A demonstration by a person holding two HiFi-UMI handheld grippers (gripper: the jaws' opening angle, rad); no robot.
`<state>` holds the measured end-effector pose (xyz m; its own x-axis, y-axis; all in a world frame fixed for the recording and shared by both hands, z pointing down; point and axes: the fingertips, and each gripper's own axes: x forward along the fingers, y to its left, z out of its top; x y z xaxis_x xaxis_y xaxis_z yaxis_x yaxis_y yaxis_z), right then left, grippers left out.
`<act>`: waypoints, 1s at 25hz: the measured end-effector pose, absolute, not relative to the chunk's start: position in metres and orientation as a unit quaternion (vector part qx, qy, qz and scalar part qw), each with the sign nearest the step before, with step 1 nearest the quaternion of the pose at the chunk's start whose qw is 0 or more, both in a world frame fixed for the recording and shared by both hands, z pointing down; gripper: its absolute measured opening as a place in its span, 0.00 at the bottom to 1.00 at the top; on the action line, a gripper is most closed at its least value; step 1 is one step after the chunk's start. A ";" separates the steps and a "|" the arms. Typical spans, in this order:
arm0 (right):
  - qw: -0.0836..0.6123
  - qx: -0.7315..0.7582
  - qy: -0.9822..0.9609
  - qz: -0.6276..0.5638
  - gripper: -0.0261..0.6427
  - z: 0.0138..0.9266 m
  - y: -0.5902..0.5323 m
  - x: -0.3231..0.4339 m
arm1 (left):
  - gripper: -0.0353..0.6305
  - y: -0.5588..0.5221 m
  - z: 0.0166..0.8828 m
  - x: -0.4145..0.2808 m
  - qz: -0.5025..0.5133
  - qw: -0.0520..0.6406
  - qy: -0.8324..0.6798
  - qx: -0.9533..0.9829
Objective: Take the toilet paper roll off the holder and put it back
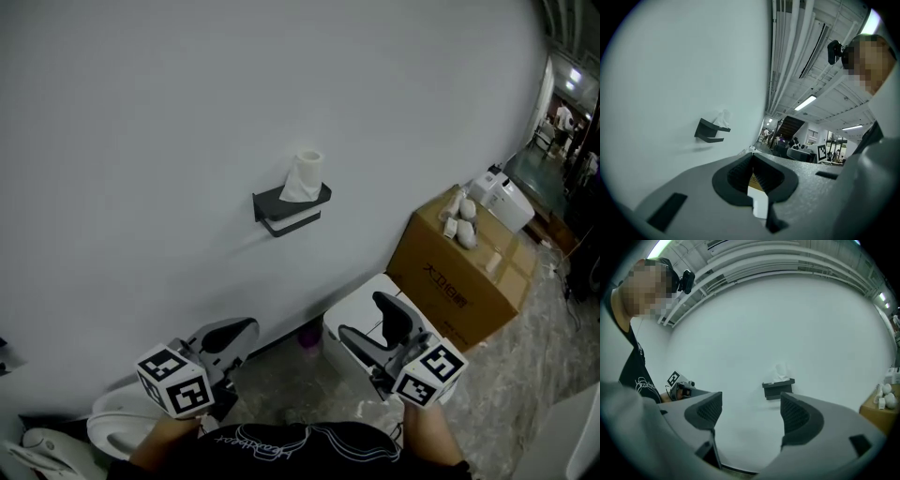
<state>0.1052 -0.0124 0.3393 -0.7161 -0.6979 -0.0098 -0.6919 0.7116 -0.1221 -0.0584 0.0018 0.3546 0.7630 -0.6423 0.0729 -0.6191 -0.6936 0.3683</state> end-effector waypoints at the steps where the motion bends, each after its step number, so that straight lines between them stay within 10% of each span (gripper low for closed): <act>1: 0.027 -0.372 0.926 -0.055 0.61 0.339 -0.023 0.107 | 0.06 -0.009 0.354 -0.055 -0.029 0.189 -0.345 0.919; 25: 0.012 -0.326 0.945 -0.007 0.60 0.318 -0.149 0.094 | 0.06 -0.107 0.357 -0.049 -0.040 0.171 -0.377 0.910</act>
<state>0.0935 -0.1486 0.3181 -0.7872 -0.6165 -0.0183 -0.6162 0.7874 -0.0205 -0.0490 -0.1071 0.3565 0.7133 -0.6986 0.0558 -0.6714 -0.6583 0.3405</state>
